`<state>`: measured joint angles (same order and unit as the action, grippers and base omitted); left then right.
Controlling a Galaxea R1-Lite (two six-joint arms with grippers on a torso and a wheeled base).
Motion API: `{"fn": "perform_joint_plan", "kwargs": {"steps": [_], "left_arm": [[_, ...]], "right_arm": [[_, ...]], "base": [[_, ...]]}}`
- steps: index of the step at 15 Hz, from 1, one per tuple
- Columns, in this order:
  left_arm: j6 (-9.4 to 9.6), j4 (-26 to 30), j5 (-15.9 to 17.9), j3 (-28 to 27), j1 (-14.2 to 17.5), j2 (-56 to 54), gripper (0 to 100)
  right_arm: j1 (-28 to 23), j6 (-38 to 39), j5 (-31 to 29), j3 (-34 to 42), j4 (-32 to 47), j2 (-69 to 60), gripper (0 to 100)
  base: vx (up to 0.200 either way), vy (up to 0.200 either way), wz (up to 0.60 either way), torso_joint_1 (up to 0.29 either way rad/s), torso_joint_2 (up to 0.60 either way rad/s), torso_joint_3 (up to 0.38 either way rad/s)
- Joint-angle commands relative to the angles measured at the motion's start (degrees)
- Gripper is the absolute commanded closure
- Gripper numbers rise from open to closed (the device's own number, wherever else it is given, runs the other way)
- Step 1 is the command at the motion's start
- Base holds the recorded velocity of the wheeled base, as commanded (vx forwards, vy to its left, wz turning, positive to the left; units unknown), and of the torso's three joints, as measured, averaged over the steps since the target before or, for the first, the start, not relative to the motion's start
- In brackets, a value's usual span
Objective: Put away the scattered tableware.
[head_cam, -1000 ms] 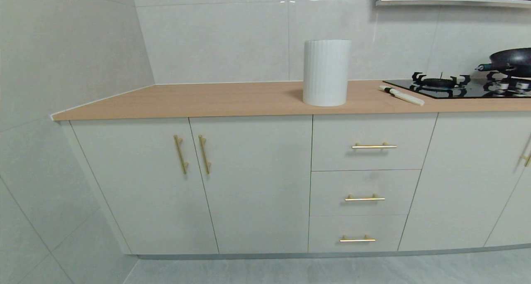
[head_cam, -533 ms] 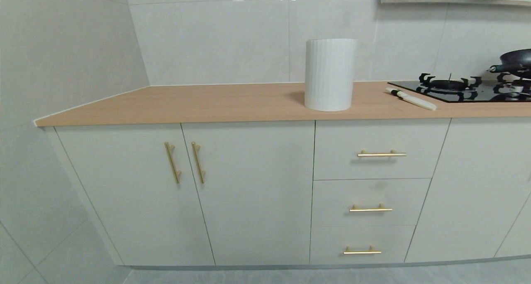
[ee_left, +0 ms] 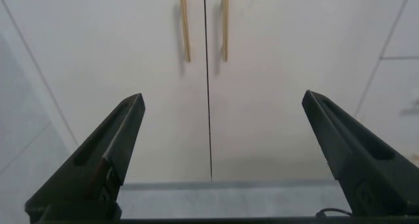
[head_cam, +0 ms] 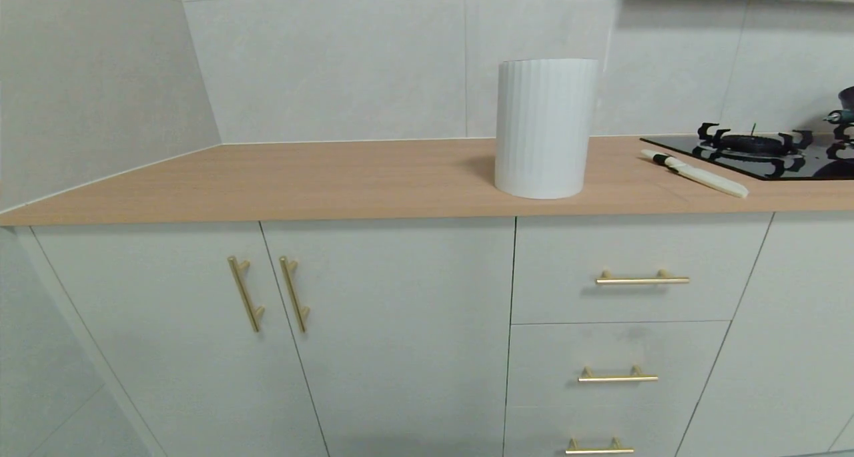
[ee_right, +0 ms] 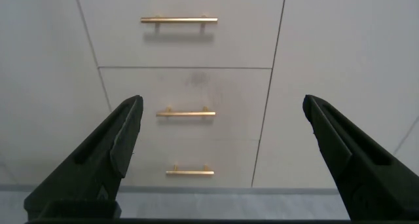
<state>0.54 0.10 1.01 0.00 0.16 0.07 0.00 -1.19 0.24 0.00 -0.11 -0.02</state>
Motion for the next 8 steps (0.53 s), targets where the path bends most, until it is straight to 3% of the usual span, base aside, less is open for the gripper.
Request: {"fn": "perform_joint_plan", "kwargs": {"steps": [1,5,8], "left_arm": [[-0.01,0.0,0.0,0.0,0.0,0.0,0],[-0.01,0.0,0.0,0.0,0.0,0.0,0],[-0.1,0.0,0.0,0.0,0.0,0.0,0]], "right_arm": [[0.0,0.0,0.0,0.0,-0.1,0.1,0],[0.0,0.0,0.0,0.0,-0.1,0.1,0],[0.0,0.0,0.0,0.0,-0.1,0.1,0]], "base": [[0.2,0.0,0.0,0.002,0.0,0.007],[0.2,0.0,0.0,0.004,0.0,0.0],[0.0,0.0,0.0,0.0,0.0,0.0]]}}
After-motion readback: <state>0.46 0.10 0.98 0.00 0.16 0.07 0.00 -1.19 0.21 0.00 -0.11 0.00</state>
